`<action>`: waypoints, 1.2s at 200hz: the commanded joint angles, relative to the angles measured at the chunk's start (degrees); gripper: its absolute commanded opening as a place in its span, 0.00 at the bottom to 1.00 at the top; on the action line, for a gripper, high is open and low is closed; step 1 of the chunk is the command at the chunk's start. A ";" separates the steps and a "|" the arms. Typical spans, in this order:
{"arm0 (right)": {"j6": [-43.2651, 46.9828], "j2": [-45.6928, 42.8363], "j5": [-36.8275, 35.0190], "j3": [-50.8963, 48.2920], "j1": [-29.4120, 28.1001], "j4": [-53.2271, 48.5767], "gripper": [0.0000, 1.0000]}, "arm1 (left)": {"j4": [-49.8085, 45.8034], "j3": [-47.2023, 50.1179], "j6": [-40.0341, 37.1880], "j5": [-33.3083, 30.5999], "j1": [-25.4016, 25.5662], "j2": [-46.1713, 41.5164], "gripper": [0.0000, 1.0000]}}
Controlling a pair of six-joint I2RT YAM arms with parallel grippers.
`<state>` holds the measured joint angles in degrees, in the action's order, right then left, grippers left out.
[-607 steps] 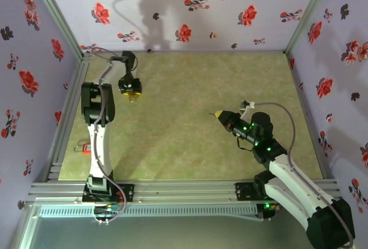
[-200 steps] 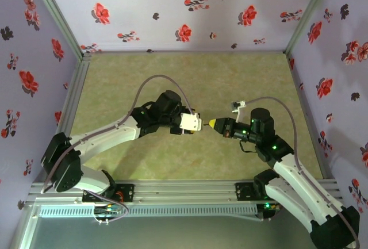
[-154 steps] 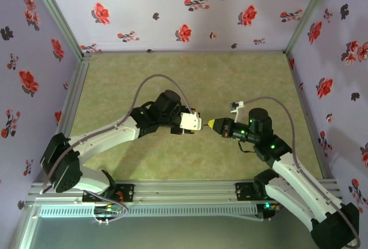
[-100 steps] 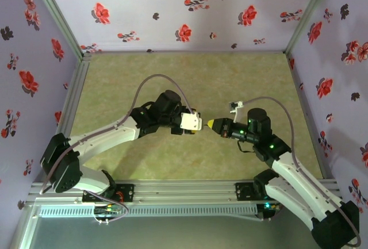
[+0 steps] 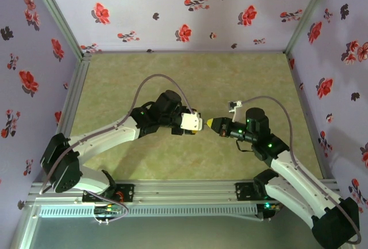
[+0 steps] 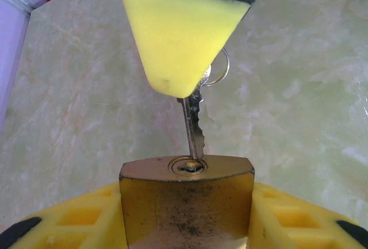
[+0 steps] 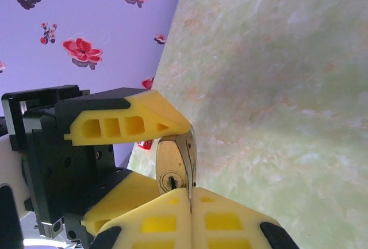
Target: Unlock with the key
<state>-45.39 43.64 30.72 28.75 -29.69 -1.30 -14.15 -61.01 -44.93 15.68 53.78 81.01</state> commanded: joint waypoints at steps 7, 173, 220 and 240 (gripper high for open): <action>0.92 0.38 -1.41 -0.67 -0.45 1.65 0.00 | 2.53 -2.44 1.00 1.98 0.62 -0.60 0.00; 1.25 3.41 -1.26 -0.72 -3.48 4.61 0.00 | 0.75 -5.07 2.79 2.67 0.80 1.84 0.00; 5.21 4.70 -3.16 -0.35 -5.73 3.02 0.00 | 0.62 -6.68 5.50 4.94 0.71 1.52 0.00; 7.92 5.27 -3.54 -1.35 -6.60 3.67 0.00 | -0.31 -8.33 6.64 7.89 0.72 1.52 0.00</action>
<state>-42.24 47.70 26.98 28.42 -34.26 1.61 -20.82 -63.42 -40.93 15.14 53.71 83.09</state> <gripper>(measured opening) 0.042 0.454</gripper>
